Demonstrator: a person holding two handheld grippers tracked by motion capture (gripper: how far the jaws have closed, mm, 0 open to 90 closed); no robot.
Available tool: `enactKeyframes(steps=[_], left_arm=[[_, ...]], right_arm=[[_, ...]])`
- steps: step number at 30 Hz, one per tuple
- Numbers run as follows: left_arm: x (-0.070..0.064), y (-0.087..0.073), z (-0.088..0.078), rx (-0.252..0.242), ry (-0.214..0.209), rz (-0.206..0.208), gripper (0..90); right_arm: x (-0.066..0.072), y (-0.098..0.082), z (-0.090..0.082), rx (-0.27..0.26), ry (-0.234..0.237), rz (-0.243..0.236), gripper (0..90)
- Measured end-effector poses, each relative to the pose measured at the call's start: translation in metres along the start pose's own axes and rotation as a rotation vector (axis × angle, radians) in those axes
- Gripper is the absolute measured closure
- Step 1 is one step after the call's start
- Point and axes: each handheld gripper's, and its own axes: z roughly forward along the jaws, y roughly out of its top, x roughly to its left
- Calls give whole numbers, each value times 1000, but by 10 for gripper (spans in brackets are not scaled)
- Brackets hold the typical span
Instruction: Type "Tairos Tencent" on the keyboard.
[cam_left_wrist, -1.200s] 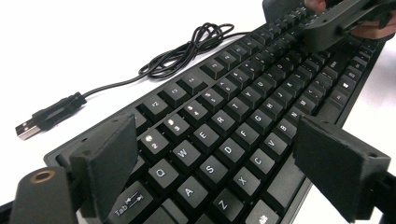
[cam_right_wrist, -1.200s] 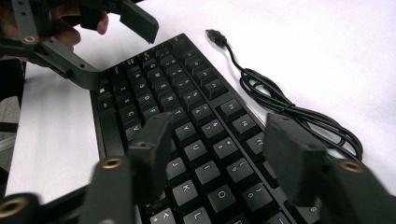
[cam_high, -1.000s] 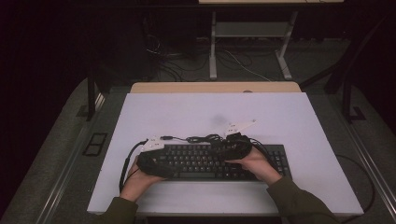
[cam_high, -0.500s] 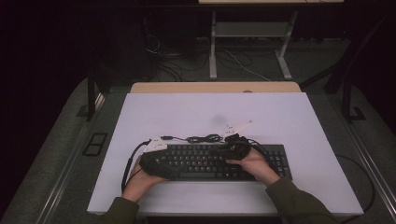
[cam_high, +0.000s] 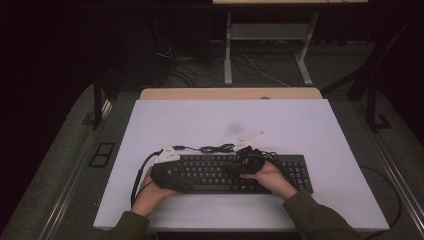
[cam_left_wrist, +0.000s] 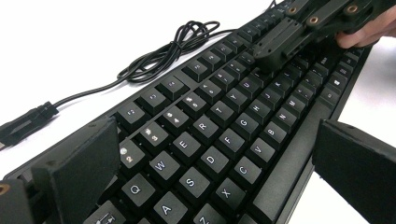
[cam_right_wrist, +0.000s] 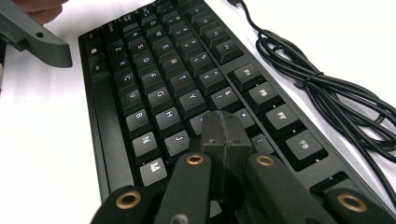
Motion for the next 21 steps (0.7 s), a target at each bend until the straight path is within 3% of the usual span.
enactKeyframes(steps=[9,15,21], left_arm=[[0,1,-1,-12,-1,-1,2],[0,1,-1,-11,1,0,3],[0,2,-2,-15,8,0,4]], right_arm=[[2,-1,2,22,-25,-9,894],[-1,1,-8,-44,1,7,889],[-4,0,-14,-78,17,31,778]])
